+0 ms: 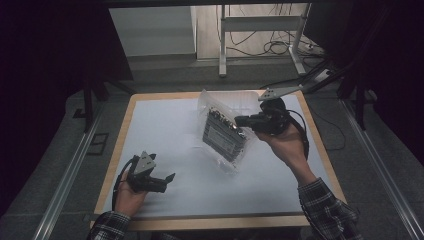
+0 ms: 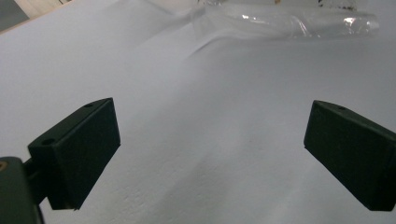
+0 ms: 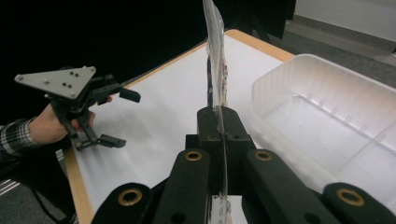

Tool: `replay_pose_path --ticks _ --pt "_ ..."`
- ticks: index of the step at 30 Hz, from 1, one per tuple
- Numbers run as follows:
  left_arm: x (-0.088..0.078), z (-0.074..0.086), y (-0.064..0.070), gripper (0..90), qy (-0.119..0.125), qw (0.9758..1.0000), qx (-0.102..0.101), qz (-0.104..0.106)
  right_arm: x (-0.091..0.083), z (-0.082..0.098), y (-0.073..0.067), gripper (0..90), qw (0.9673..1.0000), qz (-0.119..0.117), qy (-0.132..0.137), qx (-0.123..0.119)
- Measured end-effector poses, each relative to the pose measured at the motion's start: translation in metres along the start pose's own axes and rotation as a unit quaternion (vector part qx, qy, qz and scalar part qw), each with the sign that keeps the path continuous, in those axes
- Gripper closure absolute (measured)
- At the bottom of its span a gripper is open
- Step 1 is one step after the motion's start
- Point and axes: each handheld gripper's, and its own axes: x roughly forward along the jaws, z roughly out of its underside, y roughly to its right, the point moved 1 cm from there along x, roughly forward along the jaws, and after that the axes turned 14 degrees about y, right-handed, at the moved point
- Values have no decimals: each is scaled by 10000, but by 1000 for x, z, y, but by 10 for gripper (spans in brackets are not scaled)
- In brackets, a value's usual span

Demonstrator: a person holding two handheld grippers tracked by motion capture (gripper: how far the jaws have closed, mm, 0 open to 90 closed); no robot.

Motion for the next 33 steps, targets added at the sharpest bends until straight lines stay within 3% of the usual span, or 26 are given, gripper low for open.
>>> replay_pose_path --ticks 23,33 --pt "0 -1 1 26 50 9997 -132 221 -4 -29 24 892 9992 157 289 217" --pt "1 0 2 18 115 9997 6 232 -3 -43 36 891 9982 229 439 335"
